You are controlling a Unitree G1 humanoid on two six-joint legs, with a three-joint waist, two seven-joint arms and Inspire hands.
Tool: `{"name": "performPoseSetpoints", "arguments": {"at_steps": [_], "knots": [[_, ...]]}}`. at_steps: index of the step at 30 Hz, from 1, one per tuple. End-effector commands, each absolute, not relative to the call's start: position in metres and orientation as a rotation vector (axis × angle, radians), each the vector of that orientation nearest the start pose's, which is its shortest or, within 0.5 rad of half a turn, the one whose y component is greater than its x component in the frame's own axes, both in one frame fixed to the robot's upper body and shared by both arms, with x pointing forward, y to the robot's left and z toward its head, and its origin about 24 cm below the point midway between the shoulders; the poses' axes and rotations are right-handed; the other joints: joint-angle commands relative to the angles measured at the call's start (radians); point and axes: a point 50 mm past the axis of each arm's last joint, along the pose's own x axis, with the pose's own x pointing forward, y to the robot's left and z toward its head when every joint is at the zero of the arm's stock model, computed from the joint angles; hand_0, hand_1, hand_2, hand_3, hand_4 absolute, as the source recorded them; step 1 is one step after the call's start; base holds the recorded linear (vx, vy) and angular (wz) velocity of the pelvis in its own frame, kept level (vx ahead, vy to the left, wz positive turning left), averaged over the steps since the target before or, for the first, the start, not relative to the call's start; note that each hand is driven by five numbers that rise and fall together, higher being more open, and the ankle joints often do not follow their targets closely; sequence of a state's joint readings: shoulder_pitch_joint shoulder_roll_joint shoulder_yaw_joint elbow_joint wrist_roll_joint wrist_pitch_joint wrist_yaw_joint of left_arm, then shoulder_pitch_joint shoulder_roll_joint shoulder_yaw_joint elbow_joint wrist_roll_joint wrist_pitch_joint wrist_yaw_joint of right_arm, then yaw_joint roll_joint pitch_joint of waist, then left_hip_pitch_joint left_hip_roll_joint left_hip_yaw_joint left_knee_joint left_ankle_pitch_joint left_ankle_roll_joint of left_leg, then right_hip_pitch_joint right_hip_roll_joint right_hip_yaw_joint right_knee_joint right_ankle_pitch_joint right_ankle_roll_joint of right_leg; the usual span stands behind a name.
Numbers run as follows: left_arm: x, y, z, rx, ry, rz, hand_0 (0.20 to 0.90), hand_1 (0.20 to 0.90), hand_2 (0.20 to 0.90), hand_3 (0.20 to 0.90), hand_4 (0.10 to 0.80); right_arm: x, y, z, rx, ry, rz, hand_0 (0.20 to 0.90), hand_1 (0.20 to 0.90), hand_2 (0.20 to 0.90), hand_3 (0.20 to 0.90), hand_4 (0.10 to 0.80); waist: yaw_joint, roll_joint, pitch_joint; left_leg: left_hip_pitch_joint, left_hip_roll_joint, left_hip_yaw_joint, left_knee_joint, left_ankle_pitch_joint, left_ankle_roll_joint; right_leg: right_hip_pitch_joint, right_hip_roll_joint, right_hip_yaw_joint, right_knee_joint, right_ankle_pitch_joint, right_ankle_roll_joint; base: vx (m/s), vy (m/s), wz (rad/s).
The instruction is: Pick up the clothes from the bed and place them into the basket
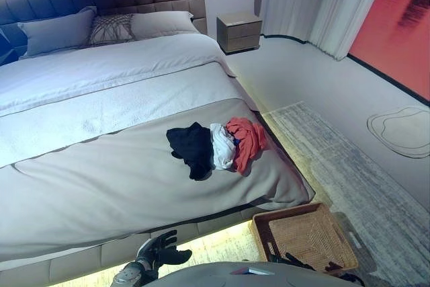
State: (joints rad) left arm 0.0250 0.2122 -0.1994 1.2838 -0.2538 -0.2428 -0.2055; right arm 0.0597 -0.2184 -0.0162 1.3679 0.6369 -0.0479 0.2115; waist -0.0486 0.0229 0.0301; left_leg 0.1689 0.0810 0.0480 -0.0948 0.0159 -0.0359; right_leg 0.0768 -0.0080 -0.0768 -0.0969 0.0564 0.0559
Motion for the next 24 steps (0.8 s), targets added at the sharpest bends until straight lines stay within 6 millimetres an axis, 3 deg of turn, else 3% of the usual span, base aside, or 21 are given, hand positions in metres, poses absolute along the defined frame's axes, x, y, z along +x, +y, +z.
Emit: {"name": "performPoseSetpoints", "arguments": {"at_steps": [1,24], "knots": [[0.1152,0.2206,-0.1523,0.012,0.982,-0.074,0.9,0.9,0.9,0.9,0.8,0.0745,-0.2305,-0.1655,0.463,1.136,-0.368,0.9,0.9,0.9,0.9,0.8,-0.001,-0.033,0.027,0.01,-0.039,0.024,0.007,-0.114,0.036,0.073,-0.071,0.008,0.01,-0.074,0.041,0.0,0.0,0.0],[0.1152,0.2189,-0.153,0.007,0.993,-0.079,0.9,0.9,0.9,0.9,0.8,0.0783,-0.2321,-0.1647,0.415,1.141,-0.354,0.9,0.9,0.9,0.9,0.8,0.006,-0.031,0.031,0.006,-0.038,0.019,0.007,-0.111,0.035,0.072,-0.073,0.002,0.01,-0.075,0.04,0.0,0.0,0.0]]}}
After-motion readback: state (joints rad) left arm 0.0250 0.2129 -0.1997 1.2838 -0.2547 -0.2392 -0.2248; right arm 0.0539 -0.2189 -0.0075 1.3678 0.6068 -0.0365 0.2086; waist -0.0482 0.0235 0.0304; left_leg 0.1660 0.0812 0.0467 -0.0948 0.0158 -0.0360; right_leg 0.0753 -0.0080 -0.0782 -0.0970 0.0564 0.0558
